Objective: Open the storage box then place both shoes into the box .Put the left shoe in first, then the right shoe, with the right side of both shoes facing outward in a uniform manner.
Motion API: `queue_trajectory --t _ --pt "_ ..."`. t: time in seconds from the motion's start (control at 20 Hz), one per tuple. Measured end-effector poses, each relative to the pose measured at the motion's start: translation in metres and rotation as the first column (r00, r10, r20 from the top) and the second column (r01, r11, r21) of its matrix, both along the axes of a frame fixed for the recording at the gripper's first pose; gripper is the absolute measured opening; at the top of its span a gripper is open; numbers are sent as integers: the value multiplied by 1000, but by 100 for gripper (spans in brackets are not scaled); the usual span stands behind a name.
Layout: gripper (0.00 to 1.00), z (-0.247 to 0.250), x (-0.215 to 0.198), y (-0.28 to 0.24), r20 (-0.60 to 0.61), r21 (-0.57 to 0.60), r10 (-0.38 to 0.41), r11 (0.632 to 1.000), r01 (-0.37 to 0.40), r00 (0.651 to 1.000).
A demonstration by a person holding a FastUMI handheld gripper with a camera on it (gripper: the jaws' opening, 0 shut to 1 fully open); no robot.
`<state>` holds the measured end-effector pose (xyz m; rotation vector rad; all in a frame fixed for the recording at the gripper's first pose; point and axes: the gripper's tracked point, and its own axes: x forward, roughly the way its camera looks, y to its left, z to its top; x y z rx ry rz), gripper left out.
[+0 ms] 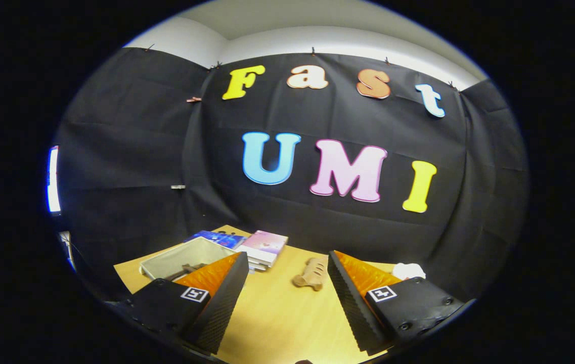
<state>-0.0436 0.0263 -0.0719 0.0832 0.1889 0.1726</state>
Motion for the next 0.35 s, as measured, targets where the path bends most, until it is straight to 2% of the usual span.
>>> queue_trajectory --t 0.15,0.35 --pt "98 -14 -5 -16 -43 23 -29 999 30 999" --pt "98 -14 -9 -24 -47 17 -30 999 31 998"
